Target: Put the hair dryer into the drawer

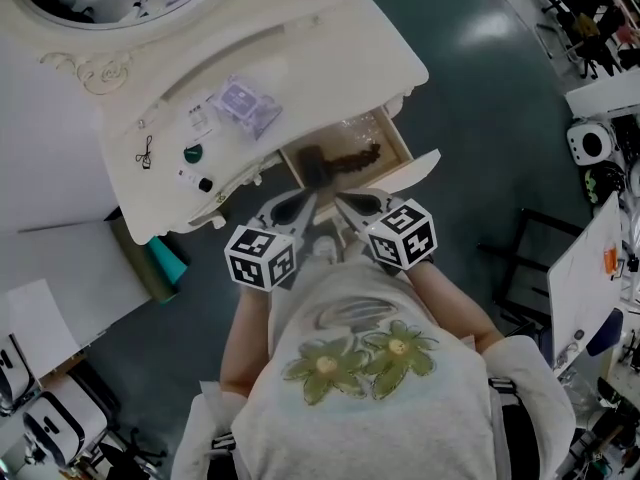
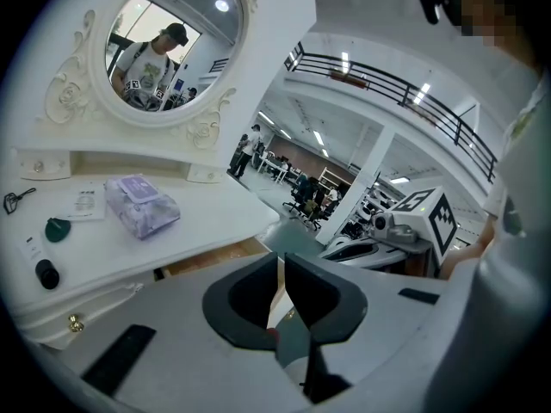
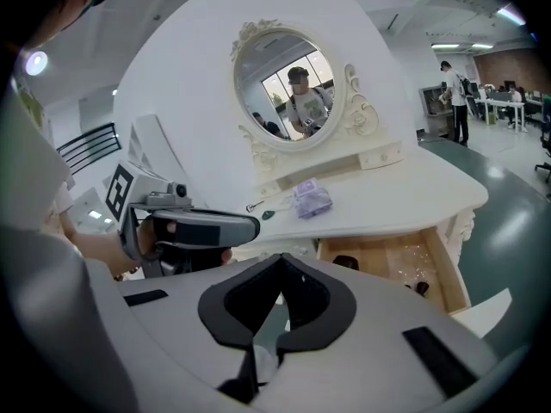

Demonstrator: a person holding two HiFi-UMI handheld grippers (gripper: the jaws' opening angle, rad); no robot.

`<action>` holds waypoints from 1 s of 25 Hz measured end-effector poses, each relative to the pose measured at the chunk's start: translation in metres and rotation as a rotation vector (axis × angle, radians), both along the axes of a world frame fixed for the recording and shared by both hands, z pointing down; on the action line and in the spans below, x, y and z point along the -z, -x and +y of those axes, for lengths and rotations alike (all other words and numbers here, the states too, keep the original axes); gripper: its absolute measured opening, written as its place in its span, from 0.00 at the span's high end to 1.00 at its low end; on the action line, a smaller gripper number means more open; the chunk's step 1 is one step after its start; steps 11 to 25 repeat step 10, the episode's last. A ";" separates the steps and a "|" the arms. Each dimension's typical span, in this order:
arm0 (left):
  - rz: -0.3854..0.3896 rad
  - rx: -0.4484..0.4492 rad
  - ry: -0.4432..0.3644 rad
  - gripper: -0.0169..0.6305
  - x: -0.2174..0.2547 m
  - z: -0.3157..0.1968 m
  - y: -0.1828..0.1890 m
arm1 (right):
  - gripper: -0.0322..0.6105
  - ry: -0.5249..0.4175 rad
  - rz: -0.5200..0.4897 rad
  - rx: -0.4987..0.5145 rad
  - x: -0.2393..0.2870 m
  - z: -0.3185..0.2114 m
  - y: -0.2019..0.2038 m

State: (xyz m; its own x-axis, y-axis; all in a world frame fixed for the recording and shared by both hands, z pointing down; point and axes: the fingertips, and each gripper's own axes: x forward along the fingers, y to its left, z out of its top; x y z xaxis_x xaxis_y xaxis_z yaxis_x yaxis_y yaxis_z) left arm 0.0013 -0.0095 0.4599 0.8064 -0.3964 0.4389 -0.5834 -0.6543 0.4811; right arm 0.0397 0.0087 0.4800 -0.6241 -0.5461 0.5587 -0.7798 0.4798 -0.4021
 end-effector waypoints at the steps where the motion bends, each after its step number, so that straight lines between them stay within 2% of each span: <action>1: 0.001 0.000 0.002 0.92 0.000 0.002 0.000 | 0.92 0.007 -0.001 0.001 -0.001 0.002 0.000; 10: 0.017 -0.016 0.012 0.92 -0.001 0.017 0.002 | 0.92 0.051 -0.043 -0.004 -0.007 0.018 0.005; 25: 0.017 -0.016 0.012 0.92 -0.001 0.017 0.002 | 0.92 0.051 -0.043 -0.004 -0.007 0.018 0.005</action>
